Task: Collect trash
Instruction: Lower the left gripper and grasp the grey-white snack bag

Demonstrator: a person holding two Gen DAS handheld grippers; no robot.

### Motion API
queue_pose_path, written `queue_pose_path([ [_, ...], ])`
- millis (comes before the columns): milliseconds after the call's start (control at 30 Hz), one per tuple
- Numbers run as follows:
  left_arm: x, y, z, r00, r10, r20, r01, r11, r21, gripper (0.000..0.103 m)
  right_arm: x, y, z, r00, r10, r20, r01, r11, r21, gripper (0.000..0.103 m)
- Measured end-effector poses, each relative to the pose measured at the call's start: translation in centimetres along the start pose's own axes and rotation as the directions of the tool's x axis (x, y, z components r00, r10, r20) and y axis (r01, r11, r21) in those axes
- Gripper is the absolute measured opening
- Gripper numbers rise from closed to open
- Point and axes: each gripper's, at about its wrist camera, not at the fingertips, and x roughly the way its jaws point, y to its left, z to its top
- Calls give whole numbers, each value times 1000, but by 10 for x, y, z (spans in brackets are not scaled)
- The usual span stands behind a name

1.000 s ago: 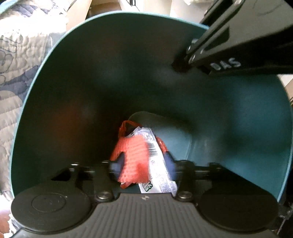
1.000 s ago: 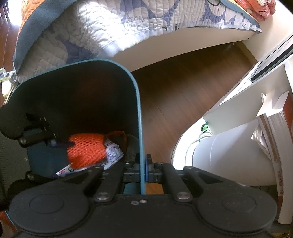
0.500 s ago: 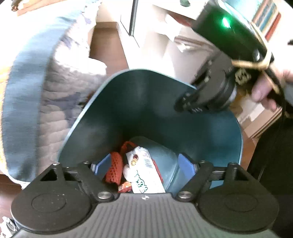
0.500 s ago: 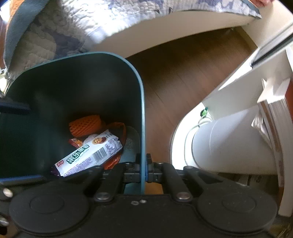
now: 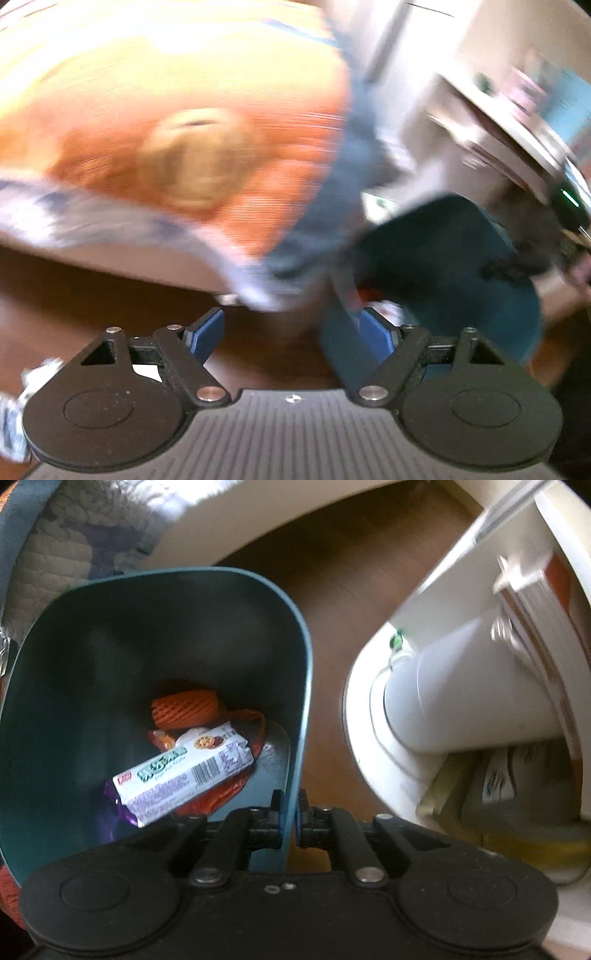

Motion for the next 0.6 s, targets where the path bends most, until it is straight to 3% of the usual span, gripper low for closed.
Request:
queue_pose_path([
  [33,-2,21,0,998,67,17,-66,996,-52,80,0,0,-4,1000,1,-10,0,1000,12,6],
  [100,-2,64,-3,976,214,24,-208,966,-154,80,1,3,-11,999,-1,-32,2,999,40,7],
  [167,1,115,-10,963,270,-15,-263,925,-275,80,1,8,-20,999,-7,-52,10,998,60,8],
  [267,10,195,-27,931,350,-108,-360,823,-440,80,3,13,-32,998,8,-66,-1,995,98,9],
  [333,20,240,-42,898,401,-183,-435,740,-514,80,3,17,-37,998,16,-67,-8,993,116,10],
  [467,50,301,-74,864,390,-317,-503,678,-536,80,6,28,-44,995,61,-79,-50,989,138,11],
  [567,65,333,-105,838,350,-418,-543,603,-584,80,12,37,-48,990,97,-97,-84,988,133,12],
  [600,65,339,-112,819,376,-433,-572,577,-583,80,14,39,-49,989,105,-103,-91,987,131,12],
])
